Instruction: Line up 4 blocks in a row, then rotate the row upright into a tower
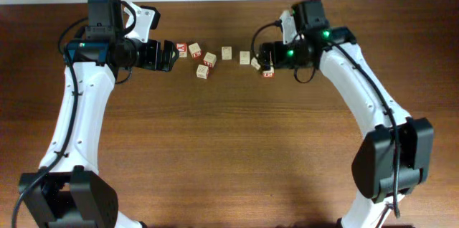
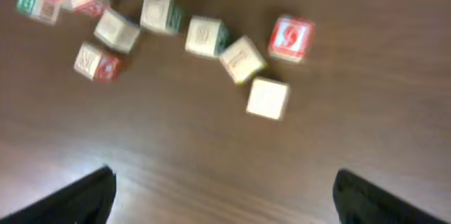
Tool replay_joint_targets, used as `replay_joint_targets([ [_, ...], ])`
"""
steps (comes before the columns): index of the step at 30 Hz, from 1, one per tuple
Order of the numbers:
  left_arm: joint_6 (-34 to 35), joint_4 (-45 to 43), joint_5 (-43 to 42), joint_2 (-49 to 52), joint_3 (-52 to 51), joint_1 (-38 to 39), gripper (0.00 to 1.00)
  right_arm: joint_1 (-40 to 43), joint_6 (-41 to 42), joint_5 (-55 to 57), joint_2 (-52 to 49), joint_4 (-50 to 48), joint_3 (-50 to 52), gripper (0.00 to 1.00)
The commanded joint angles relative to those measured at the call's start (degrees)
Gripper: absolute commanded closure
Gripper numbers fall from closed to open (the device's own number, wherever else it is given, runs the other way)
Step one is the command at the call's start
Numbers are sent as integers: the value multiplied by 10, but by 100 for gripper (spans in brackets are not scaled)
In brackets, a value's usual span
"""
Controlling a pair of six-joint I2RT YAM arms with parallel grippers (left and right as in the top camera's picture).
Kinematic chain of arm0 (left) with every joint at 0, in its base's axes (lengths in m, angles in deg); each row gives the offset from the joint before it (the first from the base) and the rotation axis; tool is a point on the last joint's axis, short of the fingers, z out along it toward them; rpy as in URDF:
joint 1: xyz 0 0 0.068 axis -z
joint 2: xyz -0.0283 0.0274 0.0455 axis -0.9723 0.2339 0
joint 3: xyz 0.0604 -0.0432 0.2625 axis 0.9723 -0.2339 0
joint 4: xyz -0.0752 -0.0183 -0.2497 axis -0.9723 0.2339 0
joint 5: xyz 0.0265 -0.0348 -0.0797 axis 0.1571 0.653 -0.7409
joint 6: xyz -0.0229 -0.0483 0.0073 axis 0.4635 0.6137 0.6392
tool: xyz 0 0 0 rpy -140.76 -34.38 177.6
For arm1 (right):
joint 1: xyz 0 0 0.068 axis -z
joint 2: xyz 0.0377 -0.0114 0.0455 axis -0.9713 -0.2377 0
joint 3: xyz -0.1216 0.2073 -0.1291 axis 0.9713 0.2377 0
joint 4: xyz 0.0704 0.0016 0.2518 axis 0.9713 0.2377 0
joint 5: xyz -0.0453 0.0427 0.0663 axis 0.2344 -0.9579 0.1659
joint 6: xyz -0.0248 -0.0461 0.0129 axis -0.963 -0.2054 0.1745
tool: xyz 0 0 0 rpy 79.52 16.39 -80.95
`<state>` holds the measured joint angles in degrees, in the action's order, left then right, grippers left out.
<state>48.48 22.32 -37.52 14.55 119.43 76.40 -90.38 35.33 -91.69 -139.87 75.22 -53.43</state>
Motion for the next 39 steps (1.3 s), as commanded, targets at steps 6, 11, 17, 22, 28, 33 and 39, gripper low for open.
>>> replay_joint_targets([
  [6, 49, 0, 36, 3, 11, -1, 1, -33, 91, 109, -116, 6, -57, 33],
  [11, 49, 3, 36, 3, 11, -1, 1, -47, 104, 140, -183, -46, -57, 53],
  [17, 49, 3, 36, 3, 11, -1, 1, -46, 111, 156, -204, -75, -56, 61],
  [22, 49, 3, 36, 3, 11, -1, 1, -46, 111, 156, -207, -75, -56, 75],
  [28, 49, 3, 36, 3, 11, -1, 1, -46, 117, 71, -206, 64, -67, 79],
  [33, 49, 3, 36, 3, 11, -1, 1, -46, 93, 32, -206, 229, -67, 78],
  [39, 49, 3, 36, 3, 11, -1, 1, -55, 78, 28, -206, 306, -48, 77],
])
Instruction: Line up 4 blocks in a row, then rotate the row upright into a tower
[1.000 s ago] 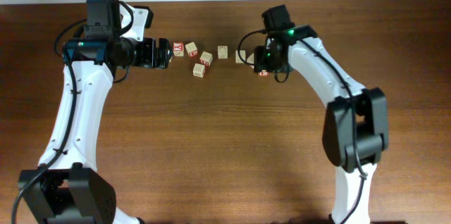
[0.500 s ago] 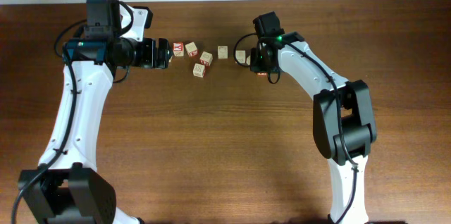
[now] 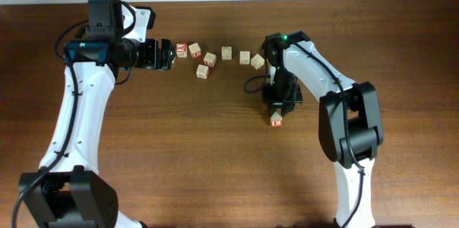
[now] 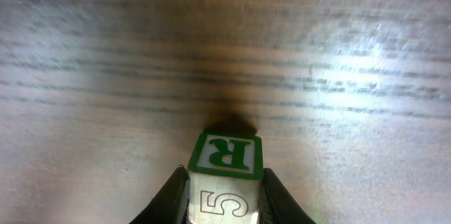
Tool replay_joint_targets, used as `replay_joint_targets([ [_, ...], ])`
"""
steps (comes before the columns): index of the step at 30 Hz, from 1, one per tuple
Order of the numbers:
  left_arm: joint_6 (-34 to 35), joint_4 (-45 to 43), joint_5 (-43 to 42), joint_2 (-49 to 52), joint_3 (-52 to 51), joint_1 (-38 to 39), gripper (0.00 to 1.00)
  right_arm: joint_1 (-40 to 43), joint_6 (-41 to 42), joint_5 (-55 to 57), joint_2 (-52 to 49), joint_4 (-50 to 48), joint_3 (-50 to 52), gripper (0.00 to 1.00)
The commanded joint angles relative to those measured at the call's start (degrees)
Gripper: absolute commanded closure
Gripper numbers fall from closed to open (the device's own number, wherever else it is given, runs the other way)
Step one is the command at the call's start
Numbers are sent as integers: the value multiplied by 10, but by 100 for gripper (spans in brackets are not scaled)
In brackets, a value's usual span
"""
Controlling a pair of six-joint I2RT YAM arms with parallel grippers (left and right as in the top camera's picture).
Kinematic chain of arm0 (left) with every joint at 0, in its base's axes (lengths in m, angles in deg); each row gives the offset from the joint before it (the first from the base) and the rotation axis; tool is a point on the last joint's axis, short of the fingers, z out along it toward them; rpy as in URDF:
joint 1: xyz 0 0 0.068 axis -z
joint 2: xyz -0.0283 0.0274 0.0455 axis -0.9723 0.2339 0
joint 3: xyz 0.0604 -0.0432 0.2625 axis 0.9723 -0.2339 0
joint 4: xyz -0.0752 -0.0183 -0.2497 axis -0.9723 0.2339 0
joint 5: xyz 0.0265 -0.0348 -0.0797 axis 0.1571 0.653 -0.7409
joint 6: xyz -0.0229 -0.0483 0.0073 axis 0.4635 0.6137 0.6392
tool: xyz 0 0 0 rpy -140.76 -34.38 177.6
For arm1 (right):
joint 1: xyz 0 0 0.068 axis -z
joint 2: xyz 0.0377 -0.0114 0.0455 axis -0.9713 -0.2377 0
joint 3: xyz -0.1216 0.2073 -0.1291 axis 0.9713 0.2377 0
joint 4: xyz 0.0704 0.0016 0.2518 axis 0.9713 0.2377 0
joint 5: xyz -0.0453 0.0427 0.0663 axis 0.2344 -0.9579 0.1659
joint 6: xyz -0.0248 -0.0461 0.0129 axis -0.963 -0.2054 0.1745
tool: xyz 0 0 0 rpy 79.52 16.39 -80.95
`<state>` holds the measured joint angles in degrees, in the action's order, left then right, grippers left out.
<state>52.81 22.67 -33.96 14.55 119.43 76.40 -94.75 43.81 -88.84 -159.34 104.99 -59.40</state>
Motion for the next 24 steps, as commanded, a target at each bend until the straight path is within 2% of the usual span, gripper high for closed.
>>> replay_joint_targets([
  [1, 5, -1, 0, 3, 11, -1, 1, -14, -7, 0, -11, 9, 11, 72],
  [2, 5, -1, 0, 3, 11, -1, 1, -15, -7, 0, -11, 9, 11, 59],
  [3, 5, -1, 0, 3, 11, -1, 1, -13, -7, 0, -11, 8, 10, 53],
  [5, 5, -1, 0, 3, 11, -1, 1, -8, -7, 0, -11, 9, -7, 48],
  [9, 5, -1, 0, 3, 11, -1, 1, 1, -22, 12, -10, 0, -101, 48],
  [11, 5, -1, 0, 3, 11, -1, 1, 9, -19, 37, -10, -56, -170, 49],
  [12, 5, -1, 0, 3, 11, -1, 1, 12, 2, 68, -10, -118, -188, 49],
  [13, 5, -1, 0, 3, 11, -1, 1, 14, 32, 103, -14, -202, -188, 48],
  [15, 5, -1, 0, 3, 11, -1, 1, 13, 32, 122, -27, -270, -188, 47],
  [21, 5, -1, 0, 3, 11, -1, 1, 30, 30, 173, -108, -349, -188, 44],
  [23, 5, -1, 0, 3, 11, -1, 1, 36, 30, 168, -118, -351, -188, 49],
  [24, 5, -1, 0, 3, 11, -1, 1, 36, 30, 166, -120, -350, -185, 57],
])
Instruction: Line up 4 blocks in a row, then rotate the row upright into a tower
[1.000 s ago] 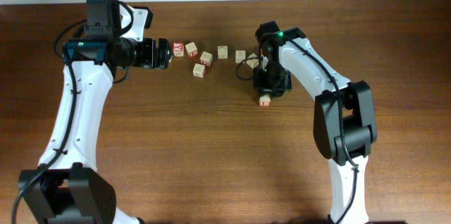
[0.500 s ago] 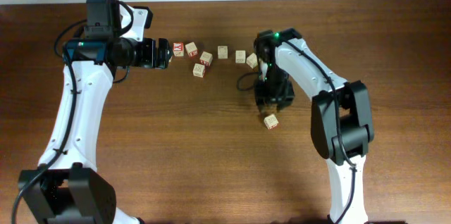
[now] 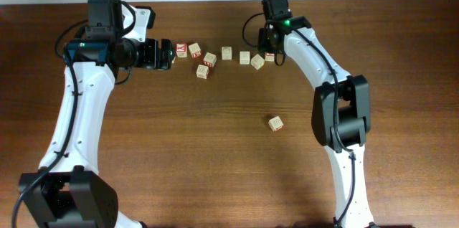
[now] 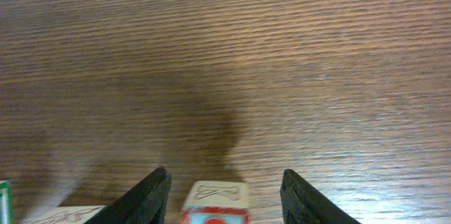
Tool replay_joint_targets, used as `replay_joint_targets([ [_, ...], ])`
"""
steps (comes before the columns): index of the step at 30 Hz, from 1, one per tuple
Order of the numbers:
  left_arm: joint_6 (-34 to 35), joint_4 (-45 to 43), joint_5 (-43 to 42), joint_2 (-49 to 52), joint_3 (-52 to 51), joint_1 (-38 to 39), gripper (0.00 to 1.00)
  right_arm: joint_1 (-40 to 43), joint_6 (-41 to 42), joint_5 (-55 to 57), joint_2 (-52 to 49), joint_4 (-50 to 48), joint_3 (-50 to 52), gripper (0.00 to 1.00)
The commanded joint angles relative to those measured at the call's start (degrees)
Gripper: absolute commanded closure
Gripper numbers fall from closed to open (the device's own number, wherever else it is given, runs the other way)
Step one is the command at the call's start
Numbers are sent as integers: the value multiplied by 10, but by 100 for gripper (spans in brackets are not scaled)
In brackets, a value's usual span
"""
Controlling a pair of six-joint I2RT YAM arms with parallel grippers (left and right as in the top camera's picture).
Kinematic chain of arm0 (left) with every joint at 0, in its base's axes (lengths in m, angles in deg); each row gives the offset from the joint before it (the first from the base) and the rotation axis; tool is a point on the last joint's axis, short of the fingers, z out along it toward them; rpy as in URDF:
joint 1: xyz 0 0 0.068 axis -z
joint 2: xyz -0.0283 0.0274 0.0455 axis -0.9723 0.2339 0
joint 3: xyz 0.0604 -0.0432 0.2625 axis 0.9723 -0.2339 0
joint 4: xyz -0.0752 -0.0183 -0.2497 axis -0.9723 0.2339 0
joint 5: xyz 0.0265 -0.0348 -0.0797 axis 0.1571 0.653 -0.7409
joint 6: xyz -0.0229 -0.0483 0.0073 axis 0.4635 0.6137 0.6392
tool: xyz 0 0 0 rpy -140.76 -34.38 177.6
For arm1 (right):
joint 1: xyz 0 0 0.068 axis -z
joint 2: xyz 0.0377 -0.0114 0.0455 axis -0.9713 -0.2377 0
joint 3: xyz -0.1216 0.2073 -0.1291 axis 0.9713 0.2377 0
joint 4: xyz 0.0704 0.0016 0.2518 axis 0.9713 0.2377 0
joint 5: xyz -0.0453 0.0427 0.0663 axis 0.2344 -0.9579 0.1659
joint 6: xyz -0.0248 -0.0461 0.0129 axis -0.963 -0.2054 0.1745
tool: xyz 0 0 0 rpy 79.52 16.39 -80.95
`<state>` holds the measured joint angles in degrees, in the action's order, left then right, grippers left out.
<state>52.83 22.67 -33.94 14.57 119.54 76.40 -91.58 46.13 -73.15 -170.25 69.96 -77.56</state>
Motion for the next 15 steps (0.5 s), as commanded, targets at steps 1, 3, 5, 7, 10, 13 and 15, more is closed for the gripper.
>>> replay_joint_targets([
  [1, 5, -1, 0, 3, 10, -1, 1, 3, 7, 3, -11, 2, -2, 65],
  [3, 5, -1, 0, 3, 10, -1, 1, 3, 18, -4, -11, 17, -2, 71],
  [5, 5, -1, 0, 3, 10, -1, 1, 3, 22, -20, -11, 31, 2, 70],
  [7, 5, -1, 0, 3, 10, -1, 1, 3, 22, -39, -11, 30, 3, 57],
  [10, 5, -1, 0, 3, 10, -1, 1, 4, -2, -82, -11, 34, 3, 53],
  [13, 5, -1, 0, 3, 10, -1, 1, 4, -48, -92, -11, 70, 3, 59],
  [15, 5, -1, 0, 3, 10, -1, 1, 4, -61, -70, -11, 88, 3, 64],
])
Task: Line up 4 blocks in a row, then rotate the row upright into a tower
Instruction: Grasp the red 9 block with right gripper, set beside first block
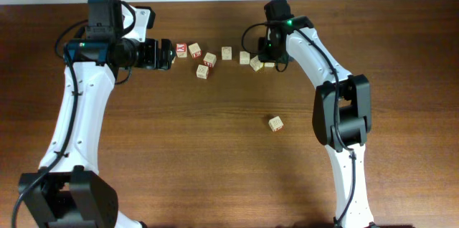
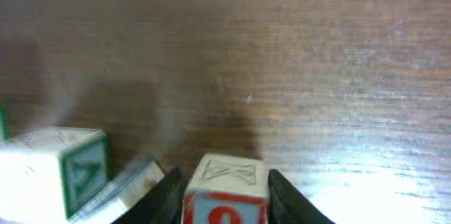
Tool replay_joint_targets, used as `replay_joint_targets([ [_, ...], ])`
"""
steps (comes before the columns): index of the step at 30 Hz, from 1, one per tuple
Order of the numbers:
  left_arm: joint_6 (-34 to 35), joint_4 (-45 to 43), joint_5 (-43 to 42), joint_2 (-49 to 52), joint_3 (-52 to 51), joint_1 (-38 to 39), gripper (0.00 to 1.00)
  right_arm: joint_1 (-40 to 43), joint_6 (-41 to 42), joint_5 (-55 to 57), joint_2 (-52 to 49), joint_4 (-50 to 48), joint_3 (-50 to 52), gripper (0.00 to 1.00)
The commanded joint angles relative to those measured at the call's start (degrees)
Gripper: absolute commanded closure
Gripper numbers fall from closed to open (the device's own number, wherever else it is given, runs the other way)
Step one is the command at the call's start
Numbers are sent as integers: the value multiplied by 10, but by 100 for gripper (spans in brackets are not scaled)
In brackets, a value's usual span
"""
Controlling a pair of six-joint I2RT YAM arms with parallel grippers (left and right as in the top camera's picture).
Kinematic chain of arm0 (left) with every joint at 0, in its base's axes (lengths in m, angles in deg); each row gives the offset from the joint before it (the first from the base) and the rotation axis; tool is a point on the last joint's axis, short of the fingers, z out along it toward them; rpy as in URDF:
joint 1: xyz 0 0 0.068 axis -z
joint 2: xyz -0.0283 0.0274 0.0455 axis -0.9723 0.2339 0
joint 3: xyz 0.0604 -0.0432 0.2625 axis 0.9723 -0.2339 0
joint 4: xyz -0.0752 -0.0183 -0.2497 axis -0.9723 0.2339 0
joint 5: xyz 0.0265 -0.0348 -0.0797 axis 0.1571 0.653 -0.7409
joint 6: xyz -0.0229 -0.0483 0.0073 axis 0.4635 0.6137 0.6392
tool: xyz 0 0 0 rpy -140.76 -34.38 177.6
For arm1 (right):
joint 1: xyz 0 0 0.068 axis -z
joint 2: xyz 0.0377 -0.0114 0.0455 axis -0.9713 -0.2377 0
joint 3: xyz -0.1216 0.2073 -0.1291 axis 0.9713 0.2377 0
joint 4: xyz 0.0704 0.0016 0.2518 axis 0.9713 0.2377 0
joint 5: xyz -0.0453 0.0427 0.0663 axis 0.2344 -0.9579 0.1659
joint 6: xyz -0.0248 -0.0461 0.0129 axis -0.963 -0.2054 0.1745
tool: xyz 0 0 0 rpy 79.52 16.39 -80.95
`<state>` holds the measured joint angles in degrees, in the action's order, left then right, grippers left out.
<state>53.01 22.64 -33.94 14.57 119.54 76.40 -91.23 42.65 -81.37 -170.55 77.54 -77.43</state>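
Note:
Several wooden letter blocks lie in a loose row along the far side of the table, from a red-faced one (image 1: 181, 50) to a pale one (image 1: 244, 57). My right gripper (image 2: 225, 192) is at the row's right end, shut on a block (image 2: 227, 173) with a pale top and a red-printed front. In the overhead view that gripper (image 1: 270, 56) hides the held block. A green-lettered block (image 2: 67, 171) sits just left of it. One block (image 1: 275, 123) lies alone at mid table. My left gripper (image 1: 168, 54) stands open beside the row's left end.
The brown wooden table (image 1: 179, 156) carries both arms. The right arm (image 1: 323, 56) reaches in from the right side, the left arm (image 1: 79, 106) from the left. A pale wall strip runs behind the far edge.
My right gripper's fingers stood apart on either side of the red-printed block; now they are pressed against its sides. The view sits lower and closer to the neighbouring blocks. The left arm is unchanged.
My right gripper first hung open above the right end of the row. Then it was shut on a green R block over mid table. Later that block lay alone there, and the gripper was open at the row around a red-printed block, which it now grips.

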Motion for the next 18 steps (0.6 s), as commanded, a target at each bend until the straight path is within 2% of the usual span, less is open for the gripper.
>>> replay_joint_targets([
  [1, 3, 0, 0, 3, 10, -1, 1, 0, -26, 18, -8, 20, 2, 66],
  [6, 3, 0, 0, 3, 10, -1, 1, 0, -24, -12, 9, 60, -5, 74],
  [12, 3, 0, 0, 3, 10, -1, 1, 0, -26, -82, 135, 245, -119, 74],
  [15, 3, 0, 0, 3, 10, -1, 1, -21, -40, -103, 142, 349, -101, 74],
  [18, 3, 0, 0, 3, 10, -1, 1, -68, -52, -102, 142, 362, -2, 74],
])
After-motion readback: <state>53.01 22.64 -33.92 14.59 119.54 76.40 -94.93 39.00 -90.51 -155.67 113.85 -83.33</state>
